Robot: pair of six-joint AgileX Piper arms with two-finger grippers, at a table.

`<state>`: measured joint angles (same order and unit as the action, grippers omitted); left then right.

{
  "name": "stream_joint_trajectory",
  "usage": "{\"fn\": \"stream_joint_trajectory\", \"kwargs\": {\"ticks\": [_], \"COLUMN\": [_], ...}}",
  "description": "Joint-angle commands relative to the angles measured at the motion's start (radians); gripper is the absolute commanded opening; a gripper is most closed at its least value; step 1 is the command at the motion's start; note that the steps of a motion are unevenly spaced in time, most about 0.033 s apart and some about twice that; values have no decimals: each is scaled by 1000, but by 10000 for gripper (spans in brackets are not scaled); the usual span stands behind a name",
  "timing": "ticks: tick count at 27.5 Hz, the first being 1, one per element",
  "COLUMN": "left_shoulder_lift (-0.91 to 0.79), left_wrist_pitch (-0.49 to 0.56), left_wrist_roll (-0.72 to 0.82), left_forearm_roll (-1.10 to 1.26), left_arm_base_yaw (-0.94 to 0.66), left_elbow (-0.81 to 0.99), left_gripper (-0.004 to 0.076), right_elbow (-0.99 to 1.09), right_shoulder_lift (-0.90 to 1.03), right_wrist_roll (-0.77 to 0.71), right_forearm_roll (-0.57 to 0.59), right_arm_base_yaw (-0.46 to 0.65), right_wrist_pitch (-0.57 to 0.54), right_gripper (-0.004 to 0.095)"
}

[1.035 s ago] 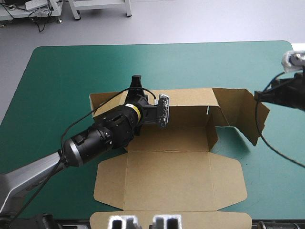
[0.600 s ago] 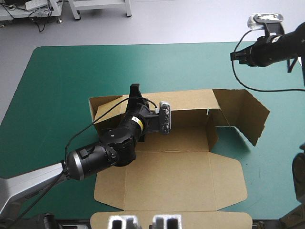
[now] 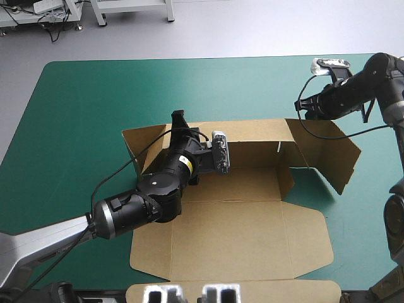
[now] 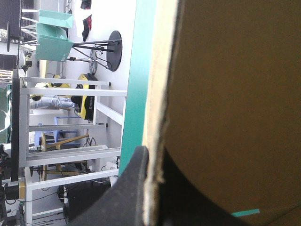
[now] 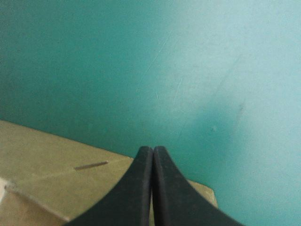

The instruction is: Fold the box

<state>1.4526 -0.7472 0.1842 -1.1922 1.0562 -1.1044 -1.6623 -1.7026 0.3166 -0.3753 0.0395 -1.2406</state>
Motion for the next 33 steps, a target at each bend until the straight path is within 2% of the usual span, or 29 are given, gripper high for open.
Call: {"fn": "stream_joint_trajectory", "kwargs": {"ticks": [1, 6, 12, 16, 21, 29, 33], "left_shoulder_lift": [-33, -33, -26, -7, -3, -3, -3], "left_wrist_pitch": [12, -15, -15, -39, -43, -38, -37], "left_wrist_roll": [18, 18, 3, -123, -126, -126, -126], "left_forearm_roll": [-45, -42, -12, 64, 87, 87, 87], "left_arm_base_yaw": [8, 8, 8, 8, 8, 8, 8], "left_elbow": [-25, -25, -25, -25, -25, -25, -25], "left_gripper": [-10, -10, -10, -10, -10, -10, -10], "right_elbow": [36, 161, 284, 340, 424, 680, 823], "right_shoulder_lift": [113, 204, 232, 264, 345, 491, 550], "right_wrist_roll": [25, 44, 148, 175, 235, 326, 428], "right_forearm_roll": [-20, 23, -90, -94, -128, -183, -269], "right_arm_base_yaw": [4, 4, 4, 4, 4, 4, 4], "right_wrist_pitch": [-8, -8, -6, 44, 129, 371, 504], "right_gripper": [-15, -15, -15, -15, -15, -15, -15]}}
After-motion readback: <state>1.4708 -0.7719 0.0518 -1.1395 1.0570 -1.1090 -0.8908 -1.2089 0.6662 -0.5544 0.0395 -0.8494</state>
